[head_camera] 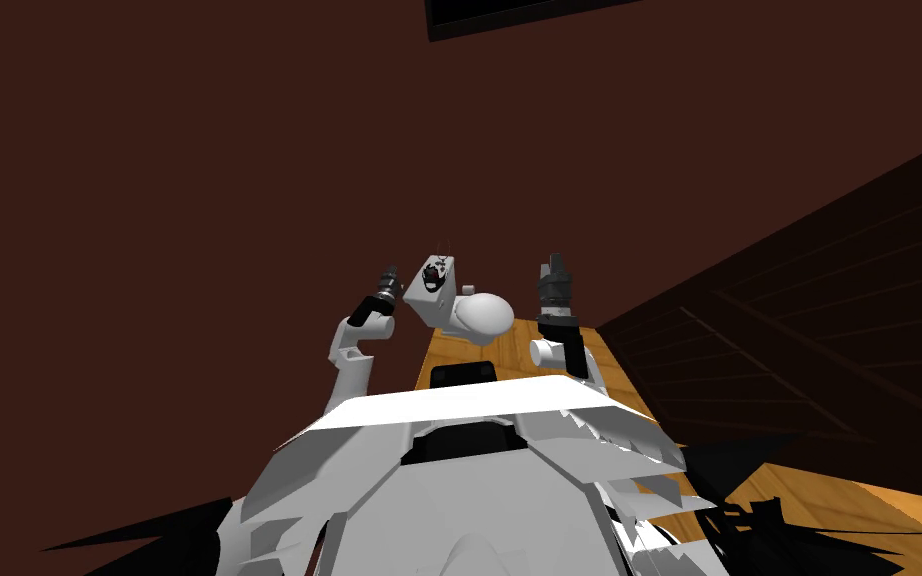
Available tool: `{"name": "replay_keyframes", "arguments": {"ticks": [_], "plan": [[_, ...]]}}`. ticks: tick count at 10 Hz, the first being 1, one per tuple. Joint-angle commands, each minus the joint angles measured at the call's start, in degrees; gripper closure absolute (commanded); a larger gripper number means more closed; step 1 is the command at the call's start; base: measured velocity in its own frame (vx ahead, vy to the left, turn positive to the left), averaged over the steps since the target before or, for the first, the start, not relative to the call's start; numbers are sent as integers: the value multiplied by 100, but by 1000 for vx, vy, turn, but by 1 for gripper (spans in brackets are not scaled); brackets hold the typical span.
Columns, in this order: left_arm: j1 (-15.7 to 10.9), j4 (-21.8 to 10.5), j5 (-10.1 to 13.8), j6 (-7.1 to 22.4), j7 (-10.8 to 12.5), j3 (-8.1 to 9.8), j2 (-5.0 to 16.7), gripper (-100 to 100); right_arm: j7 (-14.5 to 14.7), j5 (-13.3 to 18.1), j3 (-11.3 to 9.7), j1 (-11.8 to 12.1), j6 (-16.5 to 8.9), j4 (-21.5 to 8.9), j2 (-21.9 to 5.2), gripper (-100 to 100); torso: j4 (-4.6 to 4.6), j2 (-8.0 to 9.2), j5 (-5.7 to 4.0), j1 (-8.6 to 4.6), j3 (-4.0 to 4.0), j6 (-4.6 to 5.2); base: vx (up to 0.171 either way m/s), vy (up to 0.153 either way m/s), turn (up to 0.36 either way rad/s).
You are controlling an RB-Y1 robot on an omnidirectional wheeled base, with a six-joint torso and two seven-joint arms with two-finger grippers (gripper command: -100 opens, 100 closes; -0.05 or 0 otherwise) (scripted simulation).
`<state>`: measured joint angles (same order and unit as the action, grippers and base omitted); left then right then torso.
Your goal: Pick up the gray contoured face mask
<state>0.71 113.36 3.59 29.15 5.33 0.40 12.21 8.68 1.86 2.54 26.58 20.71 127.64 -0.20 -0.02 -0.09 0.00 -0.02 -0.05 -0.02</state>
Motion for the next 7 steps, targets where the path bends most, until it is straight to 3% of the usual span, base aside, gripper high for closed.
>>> {"name": "replay_keyframes", "arguments": {"ticks": [1, 4, 7], "plan": [[-102, -94, -9, 252, -5, -17, 1, -100, 0, 0, 0, 0, 0, 0, 0, 0, 0, 0, 0, 0, 0, 0, 18, -3, 8], [-438, -330, -80, 722, -32, -114, -44, -100, 0, 0, 0, 0, 0, 0, 0, 0, 0, 0, 0, 0, 0, 0, 22, -3, 21], [-601, -446, -117, 1184, -46, -168, -73, -100, 0, 0, 0, 0, 0, 0, 0, 0, -1, -4, 0, 0, -2, 0, 25, -5, 20]]}}
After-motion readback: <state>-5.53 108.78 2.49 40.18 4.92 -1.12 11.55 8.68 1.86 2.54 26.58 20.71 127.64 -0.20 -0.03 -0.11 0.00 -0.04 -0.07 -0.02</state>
